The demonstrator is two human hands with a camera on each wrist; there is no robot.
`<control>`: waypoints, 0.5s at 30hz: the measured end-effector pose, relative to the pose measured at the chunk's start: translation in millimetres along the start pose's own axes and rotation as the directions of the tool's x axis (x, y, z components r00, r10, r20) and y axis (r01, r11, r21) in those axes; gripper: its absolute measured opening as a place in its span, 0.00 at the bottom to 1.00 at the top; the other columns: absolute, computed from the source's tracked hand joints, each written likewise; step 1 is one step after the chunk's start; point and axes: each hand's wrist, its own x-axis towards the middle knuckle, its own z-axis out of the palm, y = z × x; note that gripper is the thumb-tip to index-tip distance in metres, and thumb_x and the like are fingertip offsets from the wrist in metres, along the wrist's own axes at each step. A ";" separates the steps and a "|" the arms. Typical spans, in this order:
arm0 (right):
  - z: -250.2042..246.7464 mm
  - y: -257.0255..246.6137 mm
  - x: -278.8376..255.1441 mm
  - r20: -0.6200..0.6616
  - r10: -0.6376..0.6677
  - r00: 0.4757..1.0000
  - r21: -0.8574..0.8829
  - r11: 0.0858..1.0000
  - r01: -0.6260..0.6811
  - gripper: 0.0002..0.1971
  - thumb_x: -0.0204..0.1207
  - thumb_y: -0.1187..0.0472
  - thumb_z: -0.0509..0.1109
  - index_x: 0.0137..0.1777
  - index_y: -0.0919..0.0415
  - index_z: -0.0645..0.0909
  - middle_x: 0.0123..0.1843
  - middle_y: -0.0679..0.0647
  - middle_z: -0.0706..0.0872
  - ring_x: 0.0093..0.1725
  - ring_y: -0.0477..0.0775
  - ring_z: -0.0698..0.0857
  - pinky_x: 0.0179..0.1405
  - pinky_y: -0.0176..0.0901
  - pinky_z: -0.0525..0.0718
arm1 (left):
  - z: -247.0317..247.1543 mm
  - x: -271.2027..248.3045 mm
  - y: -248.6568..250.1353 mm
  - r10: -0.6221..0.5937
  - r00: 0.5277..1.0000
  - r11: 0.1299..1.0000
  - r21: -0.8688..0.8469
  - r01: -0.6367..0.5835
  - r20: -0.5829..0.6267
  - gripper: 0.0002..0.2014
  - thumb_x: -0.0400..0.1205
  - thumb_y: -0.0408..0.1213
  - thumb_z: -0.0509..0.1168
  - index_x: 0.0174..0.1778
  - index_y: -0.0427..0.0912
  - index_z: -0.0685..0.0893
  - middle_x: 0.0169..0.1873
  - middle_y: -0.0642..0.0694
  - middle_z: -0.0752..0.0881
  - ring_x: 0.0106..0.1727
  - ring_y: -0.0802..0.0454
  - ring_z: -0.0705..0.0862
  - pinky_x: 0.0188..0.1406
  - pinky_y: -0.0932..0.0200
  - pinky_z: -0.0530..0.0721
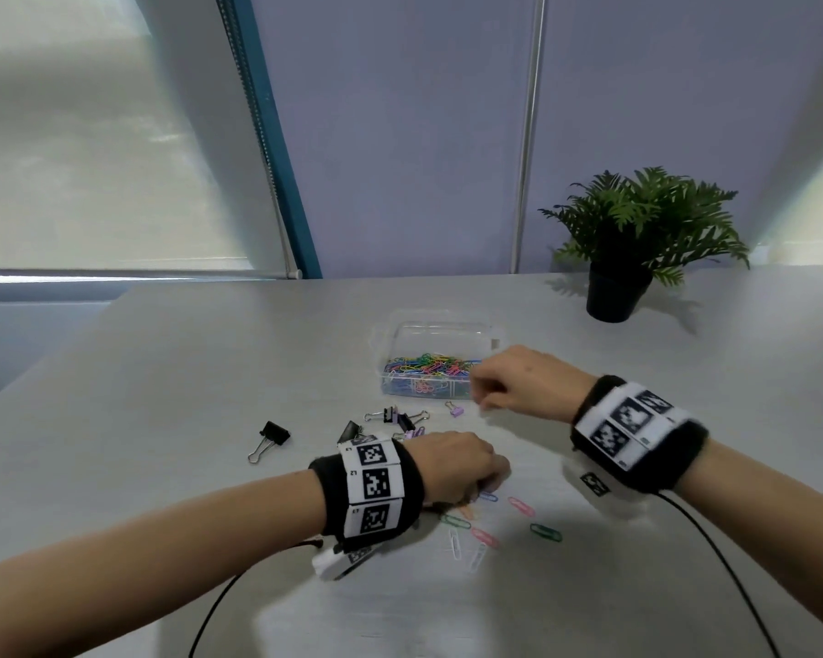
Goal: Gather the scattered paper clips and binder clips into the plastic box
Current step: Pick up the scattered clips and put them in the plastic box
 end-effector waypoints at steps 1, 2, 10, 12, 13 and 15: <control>-0.3 -0.7 -12.5 0.056 0.007 0.998 -0.017 1.000 -0.006 0.02 0.73 0.61 0.70 0.41 0.54 0.80 0.37 0.46 0.80 0.40 0.47 0.77 0.44 0.46 0.78 | -1.8 0.2 -2.4 -0.006 1.000 0.999 -0.050 0.006 0.013 0.09 0.75 0.24 0.60 0.47 0.38 0.78 0.47 0.38 0.84 0.45 0.43 0.82 0.44 0.54 0.77; 1.2 -1.0 -24.3 0.111 0.017 0.994 -0.020 1.000 -0.015 0.01 0.72 0.60 0.71 0.41 0.54 0.81 0.35 0.44 0.79 0.38 0.45 0.77 0.43 0.45 0.77 | -3.3 1.0 -5.8 -0.011 1.000 0.995 -0.094 0.013 0.021 0.09 0.74 0.24 0.59 0.46 0.38 0.79 0.46 0.38 0.84 0.43 0.44 0.82 0.44 0.56 0.78; 41.7 -12.4 -67.7 0.349 0.058 0.935 -0.062 0.997 -0.038 0.22 0.67 0.56 0.76 0.57 0.55 0.70 0.46 0.47 0.71 0.45 0.50 0.70 0.38 0.42 0.67 | -13.4 6.3 -8.0 -0.005 0.992 1.000 -0.027 0.008 0.123 0.15 0.72 0.33 0.73 0.53 0.33 0.81 0.51 0.36 0.85 0.51 0.43 0.81 0.51 0.53 0.77; 43.1 -13.2 -66.3 0.318 0.051 0.947 -0.005 0.999 -0.052 0.17 0.66 0.58 0.76 0.49 0.53 0.70 0.42 0.46 0.73 0.44 0.50 0.74 0.39 0.44 0.69 | -10.8 6.8 -7.9 -0.019 0.994 0.999 -0.027 0.022 0.109 0.13 0.72 0.31 0.72 0.51 0.35 0.81 0.49 0.37 0.86 0.51 0.44 0.82 0.49 0.54 0.77; 42.8 -13.7 -65.6 0.310 0.051 0.949 0.020 0.998 -0.060 0.15 0.67 0.60 0.75 0.45 0.52 0.71 0.40 0.46 0.75 0.44 0.50 0.77 0.39 0.45 0.71 | -9.5 6.2 -7.8 -0.030 0.994 0.998 -0.047 0.035 0.102 0.10 0.73 0.29 0.70 0.50 0.36 0.82 0.48 0.38 0.87 0.50 0.44 0.84 0.48 0.56 0.77; 42.3 -15.1 -64.5 0.288 0.068 0.955 0.040 0.996 -0.083 0.10 0.69 0.65 0.72 0.41 0.52 0.73 0.39 0.48 0.84 0.42 0.48 0.80 0.36 0.42 0.73 | -9.4 5.1 -7.6 -0.052 0.994 0.996 -0.066 0.059 0.100 0.08 0.73 0.25 0.66 0.46 0.37 0.83 0.45 0.41 0.89 0.47 0.47 0.86 0.46 0.60 0.78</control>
